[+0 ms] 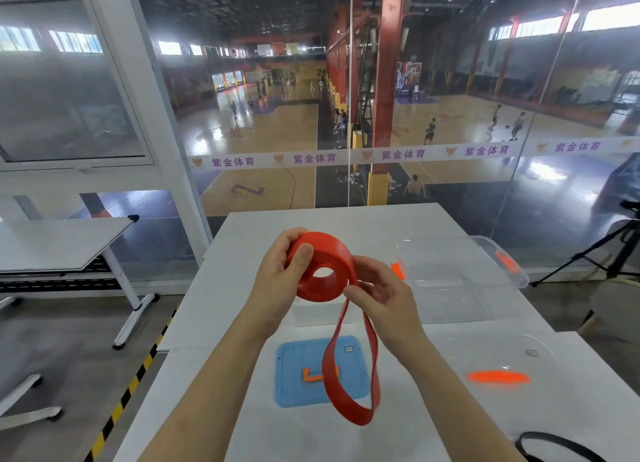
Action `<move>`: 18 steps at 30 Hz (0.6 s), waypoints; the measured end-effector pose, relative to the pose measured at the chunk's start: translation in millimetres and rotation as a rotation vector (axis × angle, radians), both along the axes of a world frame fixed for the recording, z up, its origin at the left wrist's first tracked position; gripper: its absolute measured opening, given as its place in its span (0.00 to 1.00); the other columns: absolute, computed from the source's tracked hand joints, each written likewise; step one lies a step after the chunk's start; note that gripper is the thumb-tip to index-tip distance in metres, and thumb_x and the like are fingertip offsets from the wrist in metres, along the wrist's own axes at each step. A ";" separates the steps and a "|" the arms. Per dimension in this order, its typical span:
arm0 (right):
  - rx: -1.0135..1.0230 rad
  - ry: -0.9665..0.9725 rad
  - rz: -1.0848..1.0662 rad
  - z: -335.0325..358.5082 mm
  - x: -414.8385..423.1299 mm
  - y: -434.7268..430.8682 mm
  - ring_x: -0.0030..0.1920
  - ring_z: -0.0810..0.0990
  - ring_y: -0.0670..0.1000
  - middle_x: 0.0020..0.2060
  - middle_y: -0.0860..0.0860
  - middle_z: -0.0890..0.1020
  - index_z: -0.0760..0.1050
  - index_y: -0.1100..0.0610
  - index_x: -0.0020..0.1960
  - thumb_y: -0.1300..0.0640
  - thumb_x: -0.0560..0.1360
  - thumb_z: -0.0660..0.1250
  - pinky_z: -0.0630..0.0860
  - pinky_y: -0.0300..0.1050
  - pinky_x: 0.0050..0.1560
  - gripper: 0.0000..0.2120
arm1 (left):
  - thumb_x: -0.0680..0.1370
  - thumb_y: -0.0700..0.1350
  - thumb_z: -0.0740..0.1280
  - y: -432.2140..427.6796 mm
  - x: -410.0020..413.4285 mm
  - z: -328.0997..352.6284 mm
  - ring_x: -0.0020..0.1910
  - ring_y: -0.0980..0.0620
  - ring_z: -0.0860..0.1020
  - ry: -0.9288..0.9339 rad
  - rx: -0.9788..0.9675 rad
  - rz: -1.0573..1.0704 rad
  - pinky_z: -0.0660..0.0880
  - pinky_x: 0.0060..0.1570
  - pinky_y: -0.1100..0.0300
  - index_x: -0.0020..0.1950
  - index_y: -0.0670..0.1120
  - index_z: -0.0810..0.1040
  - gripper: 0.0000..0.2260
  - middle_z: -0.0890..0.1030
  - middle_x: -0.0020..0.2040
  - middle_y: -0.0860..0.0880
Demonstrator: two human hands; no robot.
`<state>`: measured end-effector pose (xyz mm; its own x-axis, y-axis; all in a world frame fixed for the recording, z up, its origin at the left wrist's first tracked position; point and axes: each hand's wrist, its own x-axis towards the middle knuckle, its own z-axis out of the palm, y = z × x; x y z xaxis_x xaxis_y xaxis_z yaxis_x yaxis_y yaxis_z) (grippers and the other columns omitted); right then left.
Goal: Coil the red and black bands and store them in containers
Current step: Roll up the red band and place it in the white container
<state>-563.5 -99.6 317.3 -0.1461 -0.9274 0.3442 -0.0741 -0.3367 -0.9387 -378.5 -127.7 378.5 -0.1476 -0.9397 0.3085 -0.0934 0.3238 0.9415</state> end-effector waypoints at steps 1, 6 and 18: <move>0.005 -0.018 -0.008 -0.1 -0.8 0.0 0.59 0.85 0.49 0.56 0.43 0.86 0.80 0.47 0.64 0.61 0.76 0.77 0.82 0.44 0.62 0.20 | 0.77 0.59 0.62 0.3 0.6 0.7 0.60 0.50 0.79 0.005 0.005 0.001 0.77 0.47 0.71 0.66 0.55 0.73 0.19 0.79 0.60 0.52; -0.014 -0.090 -0.023 3.9 -8.4 1.8 0.55 0.88 0.53 0.52 0.50 0.88 0.82 0.53 0.62 0.67 0.75 0.75 0.84 0.43 0.58 0.18 | 0.77 0.58 0.63 0.4 2.7 1.9 0.58 0.52 0.79 0.017 0.024 0.007 0.77 0.47 0.72 0.63 0.56 0.74 0.16 0.80 0.58 0.54; -0.061 -0.078 -0.016 3.3 -7.2 6.5 0.47 0.86 0.51 0.47 0.49 0.88 0.81 0.51 0.55 0.70 0.75 0.74 0.84 0.44 0.51 0.16 | 0.80 0.59 0.60 -3.1 -2.2 -15.1 0.60 0.51 0.81 0.075 0.045 0.014 0.80 0.58 0.57 0.66 0.52 0.76 0.19 0.83 0.57 0.51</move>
